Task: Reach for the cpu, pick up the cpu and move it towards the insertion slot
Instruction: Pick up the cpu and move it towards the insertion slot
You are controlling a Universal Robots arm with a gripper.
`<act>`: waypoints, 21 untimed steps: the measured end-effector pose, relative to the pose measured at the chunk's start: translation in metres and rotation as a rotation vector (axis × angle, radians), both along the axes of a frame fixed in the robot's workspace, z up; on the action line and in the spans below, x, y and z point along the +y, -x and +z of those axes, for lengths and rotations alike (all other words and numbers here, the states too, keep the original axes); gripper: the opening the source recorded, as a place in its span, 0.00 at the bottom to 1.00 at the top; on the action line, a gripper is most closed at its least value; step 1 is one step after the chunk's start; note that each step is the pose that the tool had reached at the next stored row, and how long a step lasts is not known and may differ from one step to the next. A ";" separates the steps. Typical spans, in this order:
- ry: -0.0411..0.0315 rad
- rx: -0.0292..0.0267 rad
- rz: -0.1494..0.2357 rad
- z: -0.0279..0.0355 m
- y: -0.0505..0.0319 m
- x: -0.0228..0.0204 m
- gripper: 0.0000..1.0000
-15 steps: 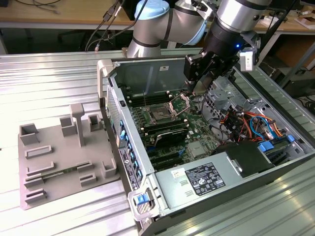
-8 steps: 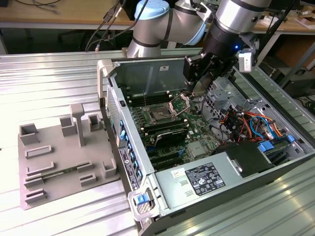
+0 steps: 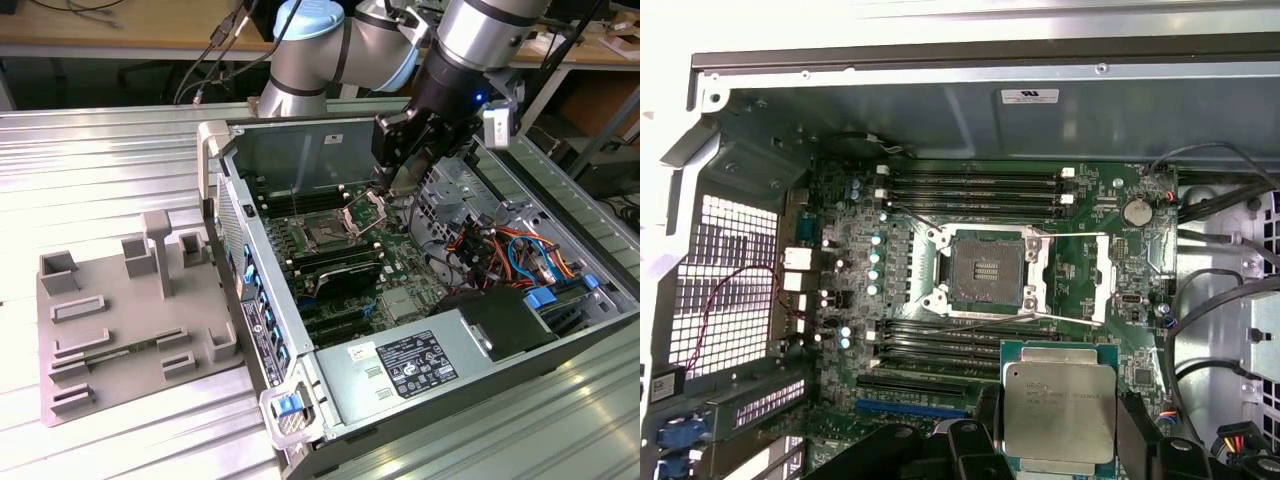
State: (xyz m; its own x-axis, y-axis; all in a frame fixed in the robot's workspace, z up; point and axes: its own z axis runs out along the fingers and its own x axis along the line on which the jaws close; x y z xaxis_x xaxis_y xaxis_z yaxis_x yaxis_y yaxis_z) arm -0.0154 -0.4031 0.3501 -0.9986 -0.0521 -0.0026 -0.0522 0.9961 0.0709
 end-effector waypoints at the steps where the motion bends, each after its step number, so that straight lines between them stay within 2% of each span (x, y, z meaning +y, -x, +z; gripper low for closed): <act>1: -0.0001 0.0000 0.000 -0.0003 0.0000 0.0000 0.54; 21: -0.0001 0.0000 0.000 -0.0090 0.0000 0.0002 0.54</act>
State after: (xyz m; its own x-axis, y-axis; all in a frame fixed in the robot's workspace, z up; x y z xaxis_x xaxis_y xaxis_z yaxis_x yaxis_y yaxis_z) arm -0.0154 -0.4028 0.3412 -0.9986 -0.0521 -0.0026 -0.0521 0.9961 0.0710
